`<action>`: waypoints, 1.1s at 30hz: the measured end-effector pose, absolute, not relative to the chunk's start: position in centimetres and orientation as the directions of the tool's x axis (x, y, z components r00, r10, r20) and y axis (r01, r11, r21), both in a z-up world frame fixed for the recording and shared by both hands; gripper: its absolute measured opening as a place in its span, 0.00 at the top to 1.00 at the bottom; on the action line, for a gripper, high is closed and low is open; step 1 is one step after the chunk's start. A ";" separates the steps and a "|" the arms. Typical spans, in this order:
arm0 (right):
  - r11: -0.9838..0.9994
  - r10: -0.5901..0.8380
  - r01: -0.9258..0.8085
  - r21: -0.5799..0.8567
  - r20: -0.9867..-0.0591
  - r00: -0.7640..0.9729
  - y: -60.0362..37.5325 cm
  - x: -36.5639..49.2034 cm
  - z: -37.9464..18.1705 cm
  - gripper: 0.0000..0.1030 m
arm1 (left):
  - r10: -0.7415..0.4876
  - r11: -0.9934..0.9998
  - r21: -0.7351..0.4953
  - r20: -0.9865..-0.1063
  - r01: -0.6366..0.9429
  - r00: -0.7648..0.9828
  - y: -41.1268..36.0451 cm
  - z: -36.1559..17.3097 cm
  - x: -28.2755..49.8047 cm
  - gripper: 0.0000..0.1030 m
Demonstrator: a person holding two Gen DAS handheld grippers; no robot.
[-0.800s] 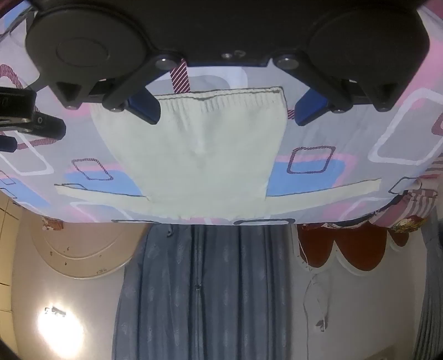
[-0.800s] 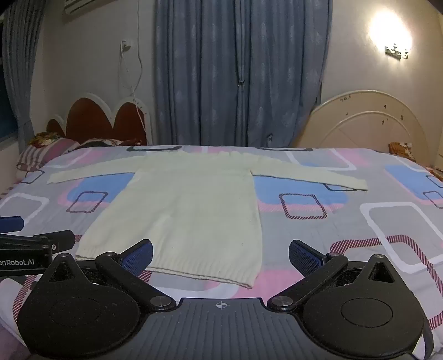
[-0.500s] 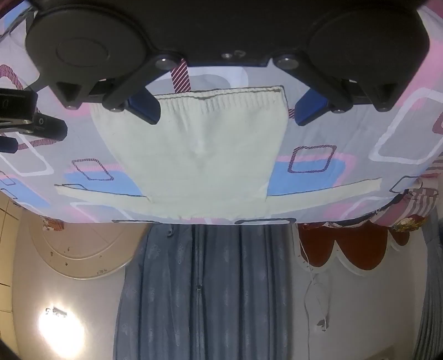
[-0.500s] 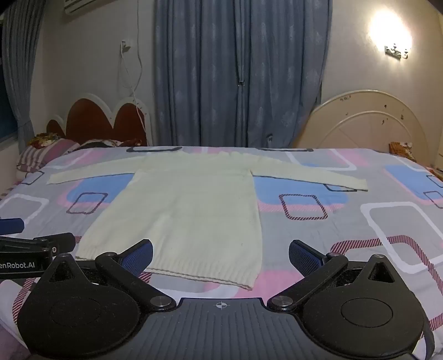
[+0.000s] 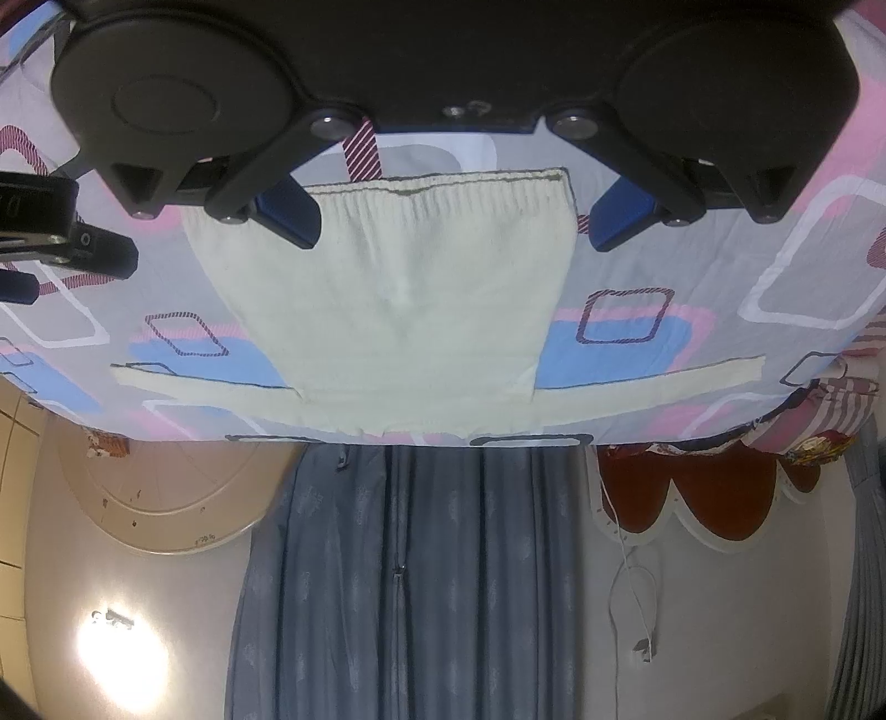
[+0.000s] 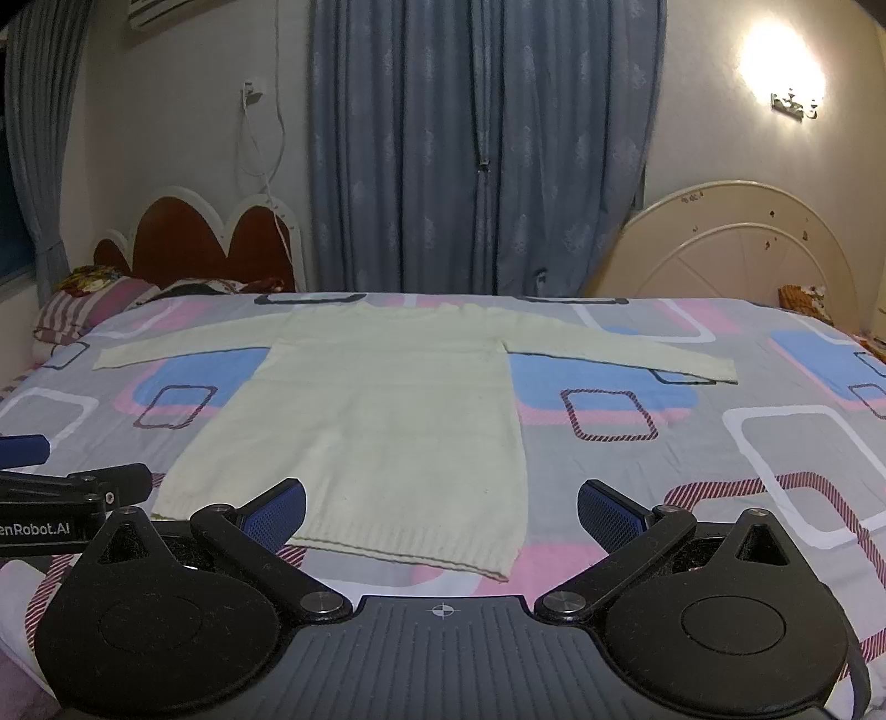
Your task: Fold small clothes
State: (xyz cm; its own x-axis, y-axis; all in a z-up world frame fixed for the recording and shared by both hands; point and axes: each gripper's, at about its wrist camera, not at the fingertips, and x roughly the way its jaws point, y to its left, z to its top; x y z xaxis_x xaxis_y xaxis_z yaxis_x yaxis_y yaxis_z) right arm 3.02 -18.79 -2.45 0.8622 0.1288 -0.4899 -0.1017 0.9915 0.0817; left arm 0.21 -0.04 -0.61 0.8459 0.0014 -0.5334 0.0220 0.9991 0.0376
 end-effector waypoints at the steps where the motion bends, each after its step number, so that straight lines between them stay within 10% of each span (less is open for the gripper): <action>1: 0.991 0.129 -0.103 0.080 -0.487 0.864 -18.8 3.1 -2.4 0.00 | 0.000 0.999 0.037 -0.533 0.023 0.846 0.0 -0.6 0.1 0.00; 33: 0.991 0.130 -0.108 0.074 -0.488 0.863 -17.9 3.1 -1.8 0.00 | 0.003 0.999 0.036 -0.534 0.019 0.846 0.5 -0.1 -0.1 0.00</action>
State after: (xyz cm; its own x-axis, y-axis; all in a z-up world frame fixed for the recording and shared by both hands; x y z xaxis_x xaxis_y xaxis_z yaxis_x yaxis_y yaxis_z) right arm 3.11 -17.88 -1.79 0.8628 0.1305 -0.4885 -0.1079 0.9914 0.0742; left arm -0.06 0.48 -0.11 0.8456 0.0035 -0.5338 0.0187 0.9992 0.0361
